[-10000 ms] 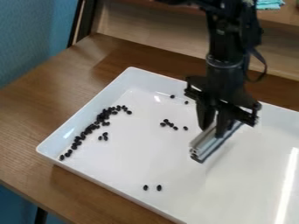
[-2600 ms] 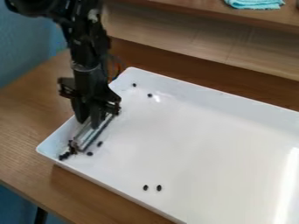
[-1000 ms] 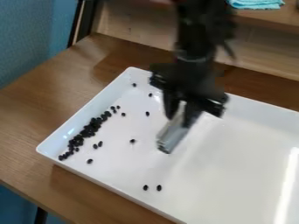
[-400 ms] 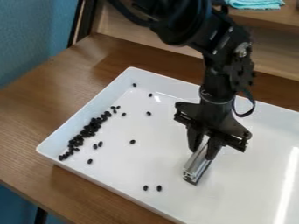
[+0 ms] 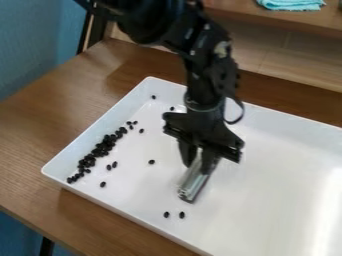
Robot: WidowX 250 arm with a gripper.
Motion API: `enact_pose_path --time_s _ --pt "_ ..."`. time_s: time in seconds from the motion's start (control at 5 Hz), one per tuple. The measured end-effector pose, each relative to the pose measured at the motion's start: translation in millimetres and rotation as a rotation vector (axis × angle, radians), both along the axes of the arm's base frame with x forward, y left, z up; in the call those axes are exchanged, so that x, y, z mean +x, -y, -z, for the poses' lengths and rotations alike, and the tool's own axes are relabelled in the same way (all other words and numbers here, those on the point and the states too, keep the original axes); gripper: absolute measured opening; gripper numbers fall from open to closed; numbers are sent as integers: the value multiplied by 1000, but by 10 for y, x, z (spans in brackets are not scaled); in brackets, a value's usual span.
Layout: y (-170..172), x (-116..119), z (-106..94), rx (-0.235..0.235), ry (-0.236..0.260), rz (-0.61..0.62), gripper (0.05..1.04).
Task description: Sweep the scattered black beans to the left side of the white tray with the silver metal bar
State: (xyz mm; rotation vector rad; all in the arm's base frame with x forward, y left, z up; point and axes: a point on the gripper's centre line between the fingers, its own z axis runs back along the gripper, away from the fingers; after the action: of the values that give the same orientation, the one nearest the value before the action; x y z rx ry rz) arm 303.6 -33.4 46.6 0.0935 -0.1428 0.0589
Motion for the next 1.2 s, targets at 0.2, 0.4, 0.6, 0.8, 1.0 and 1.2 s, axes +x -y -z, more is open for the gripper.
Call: enact_pose_path --time_s 0.2,0.4,0.6,0.8,1.0,1.2 --pt "-304 -66 -4 29 -13 -25 320" --pt "-602 -89 -12 38 -12 -57 321" --pt "-805 -91 -16 46 -8 -77 320" --pt "-1143 -124 -32 71 -3 -122 320" --pt "-1212 -168 -31 83 -26 -110 321" --pt "-1189 -200 -57 75 -28 -91 321"
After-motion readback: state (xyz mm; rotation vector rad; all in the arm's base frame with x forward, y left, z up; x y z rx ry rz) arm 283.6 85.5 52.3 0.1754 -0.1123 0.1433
